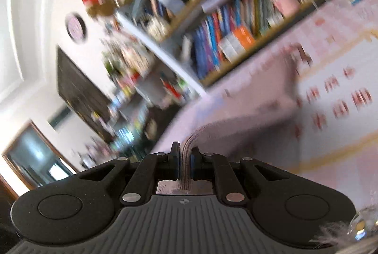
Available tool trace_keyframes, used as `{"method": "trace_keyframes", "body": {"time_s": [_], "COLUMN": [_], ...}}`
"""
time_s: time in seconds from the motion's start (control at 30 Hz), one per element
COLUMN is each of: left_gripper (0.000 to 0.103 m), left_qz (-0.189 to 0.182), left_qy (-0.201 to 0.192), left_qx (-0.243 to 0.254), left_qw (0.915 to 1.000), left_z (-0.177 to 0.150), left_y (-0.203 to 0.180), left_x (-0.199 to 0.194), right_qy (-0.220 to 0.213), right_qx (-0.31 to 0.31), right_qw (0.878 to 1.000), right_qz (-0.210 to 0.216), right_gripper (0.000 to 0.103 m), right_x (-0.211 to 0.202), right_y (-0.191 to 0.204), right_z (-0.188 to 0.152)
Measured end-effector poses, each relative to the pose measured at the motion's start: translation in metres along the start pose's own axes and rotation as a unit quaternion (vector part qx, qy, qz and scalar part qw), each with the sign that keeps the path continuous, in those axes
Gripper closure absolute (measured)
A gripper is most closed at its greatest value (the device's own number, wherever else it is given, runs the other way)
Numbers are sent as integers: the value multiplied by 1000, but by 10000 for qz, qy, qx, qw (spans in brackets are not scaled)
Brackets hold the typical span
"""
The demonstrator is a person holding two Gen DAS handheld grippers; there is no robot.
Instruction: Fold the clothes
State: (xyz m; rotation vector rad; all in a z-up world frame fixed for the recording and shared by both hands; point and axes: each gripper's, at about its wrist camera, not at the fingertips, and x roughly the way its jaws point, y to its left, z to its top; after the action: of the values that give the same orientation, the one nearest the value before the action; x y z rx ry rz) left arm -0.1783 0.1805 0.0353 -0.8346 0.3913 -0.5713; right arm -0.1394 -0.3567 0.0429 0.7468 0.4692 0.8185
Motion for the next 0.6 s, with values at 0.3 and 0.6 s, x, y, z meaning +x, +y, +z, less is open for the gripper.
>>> {"method": "trace_keyframes", "body": {"time_s": [0.3,0.6], "left_gripper": [98,98], "left_qz": [183,829], "left_qy": [-569,-391], "left_qx": [-77,-22], "left_qw": [9982,9958], "left_z": [57,98], "left_y": [10,50], "left_x": [51,120], "right_qy": [-496,-612], "right_qx": [244,485], "right_qw": [9984,9956], "right_qz": [132,-525], "right_gripper": [95,95], "right_x": [40,101], "right_y": [-15,-57], "right_z": [51,95]}}
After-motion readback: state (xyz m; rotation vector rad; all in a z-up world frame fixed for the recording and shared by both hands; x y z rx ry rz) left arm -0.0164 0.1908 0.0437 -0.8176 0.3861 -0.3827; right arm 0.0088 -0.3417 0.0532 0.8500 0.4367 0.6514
